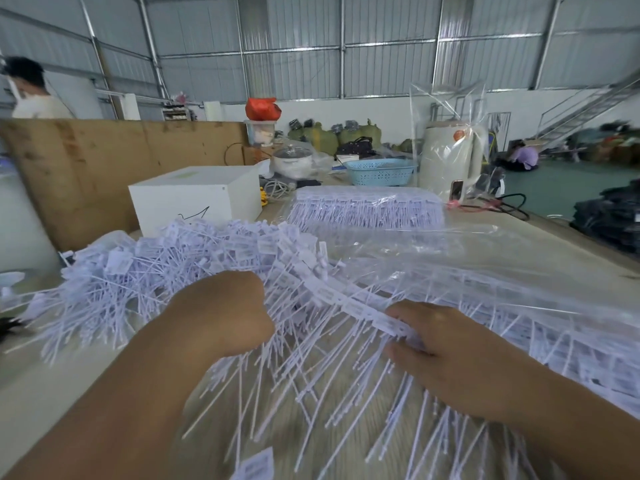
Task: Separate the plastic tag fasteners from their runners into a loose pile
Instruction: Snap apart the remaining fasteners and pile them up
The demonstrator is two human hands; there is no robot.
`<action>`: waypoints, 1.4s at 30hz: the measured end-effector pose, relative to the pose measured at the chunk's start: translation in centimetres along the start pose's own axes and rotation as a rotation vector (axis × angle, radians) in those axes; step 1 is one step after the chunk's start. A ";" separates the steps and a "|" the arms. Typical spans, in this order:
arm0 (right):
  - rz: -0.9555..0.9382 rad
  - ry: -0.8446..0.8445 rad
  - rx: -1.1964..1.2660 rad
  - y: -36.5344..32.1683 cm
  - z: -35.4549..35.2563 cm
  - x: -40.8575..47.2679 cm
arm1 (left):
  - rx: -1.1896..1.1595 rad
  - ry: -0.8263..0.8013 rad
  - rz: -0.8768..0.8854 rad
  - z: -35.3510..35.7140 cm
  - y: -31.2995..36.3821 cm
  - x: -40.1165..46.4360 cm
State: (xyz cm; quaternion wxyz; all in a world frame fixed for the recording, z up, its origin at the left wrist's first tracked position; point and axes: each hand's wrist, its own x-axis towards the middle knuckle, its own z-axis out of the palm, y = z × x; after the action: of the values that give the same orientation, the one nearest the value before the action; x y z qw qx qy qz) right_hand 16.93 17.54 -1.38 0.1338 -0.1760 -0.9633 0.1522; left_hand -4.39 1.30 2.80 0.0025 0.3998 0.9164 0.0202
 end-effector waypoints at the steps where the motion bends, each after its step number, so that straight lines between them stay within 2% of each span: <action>1: -0.003 0.017 0.021 0.0 0.1 0.0 | -0.015 0.008 0.004 0.1 0.2 0.1; 3: 0.002 0.065 0.084 -0.2 0.0 0.0 | -0.058 0.115 0.016 0.2 0.7 0.1; 7: -0.021 0.207 0.113 -0.7 -0.4 -0.1 | -0.190 0.556 0.062 0.3 1.9 -0.1; 9: -0.049 0.279 0.131 -0.8 -0.5 -0.1 | -0.224 0.657 0.120 0.8 2.3 0.2; 14: -0.097 0.407 0.183 -1.1 -0.5 -0.4 | -0.109 0.654 0.151 1.7 2.9 0.7; 17: -0.086 0.395 0.185 -0.9 -0.6 -0.4 | -0.190 0.653 0.165 1.3 3.3 0.2; 19: -0.082 0.375 0.170 -0.8 -0.6 -0.4 | -0.205 0.619 0.115 0.9 3.1 -0.3; 22: -0.082 0.354 0.150 -0.7 -0.6 -0.4 | -0.140 0.457 0.003 -0.1 1.2 -0.5; 26: -0.084 0.338 0.148 -0.6 -0.5 -0.2 | -0.082 0.065 -0.074 -1.3 -0.6 -0.6; 29: -0.079 0.317 0.146 -0.7 -0.5 -0.2 | -0.049 -0.038 -0.038 -0.4 0.1 -0.7; 32: -0.073 0.303 0.148 -0.7 -0.4 -0.2 | -0.011 0.014 -0.016 0.2 0.4 -0.3; 36: -0.078 0.299 0.140 -0.7 -0.4 -0.1 | -0.131 0.115 0.015 0.3 0.5 0.0; 40: -0.085 0.294 0.151 -0.8 -0.4 -0.1 | -0.189 0.304 0.034 0.6 0.8 0.5; 42: -0.089 0.302 0.146 -0.8 -0.4 -0.1 | -0.205 0.324 0.032 0.8 0.9 0.6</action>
State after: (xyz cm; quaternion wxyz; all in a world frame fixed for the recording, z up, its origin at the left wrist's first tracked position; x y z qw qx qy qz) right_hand 16.93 16.85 -0.74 0.2962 -0.1436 -0.9254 0.1876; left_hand -4.16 2.36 2.03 -0.1049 0.4034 0.8915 0.1776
